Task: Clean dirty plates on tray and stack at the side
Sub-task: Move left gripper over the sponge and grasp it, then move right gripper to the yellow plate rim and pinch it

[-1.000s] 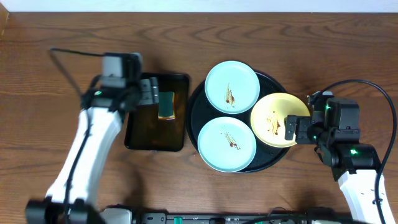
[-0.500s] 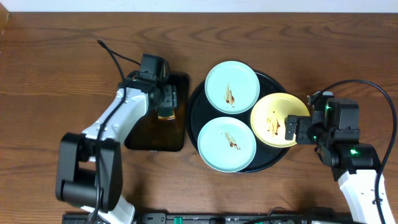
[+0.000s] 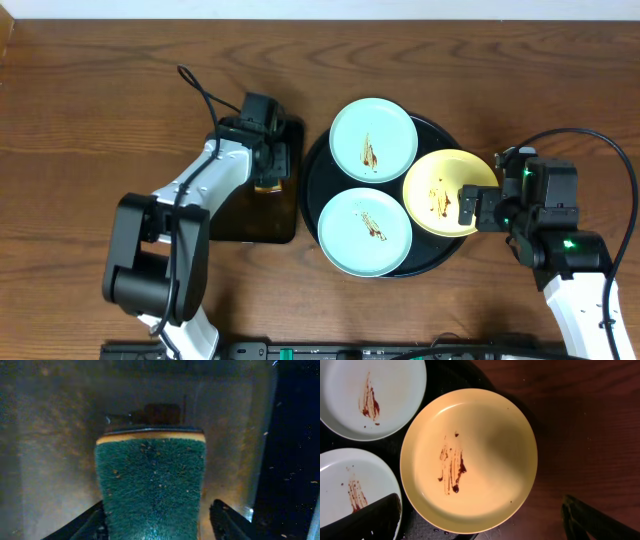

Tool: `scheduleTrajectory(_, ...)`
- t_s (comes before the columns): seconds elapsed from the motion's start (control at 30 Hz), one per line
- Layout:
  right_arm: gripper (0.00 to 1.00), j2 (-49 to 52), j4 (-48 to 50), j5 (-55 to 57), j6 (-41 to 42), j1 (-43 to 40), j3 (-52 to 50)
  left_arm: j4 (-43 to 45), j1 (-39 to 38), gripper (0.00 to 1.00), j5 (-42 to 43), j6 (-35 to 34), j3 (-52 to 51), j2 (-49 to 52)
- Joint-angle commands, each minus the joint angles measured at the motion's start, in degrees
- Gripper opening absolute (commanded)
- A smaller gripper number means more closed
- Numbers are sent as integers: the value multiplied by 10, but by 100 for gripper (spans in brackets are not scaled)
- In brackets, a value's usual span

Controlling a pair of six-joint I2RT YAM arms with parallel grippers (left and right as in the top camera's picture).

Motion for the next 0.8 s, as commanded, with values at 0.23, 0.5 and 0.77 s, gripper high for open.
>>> scheduleTrajectory(0.23, 99, -4, -3, 6, 5, 5, 15, -6, -2, 36, -7, -7, 5, 14)
scheduleTrajectory(0.5, 99, -4, -3, 6, 5, 5, 15, -12, -2, 9, -7, -7, 5, 14)
scheduleTrajectory(0.77, 99, -1, 1, 6, 5, 5, 15, -27, 3, 7, -6, -7, 9, -27)
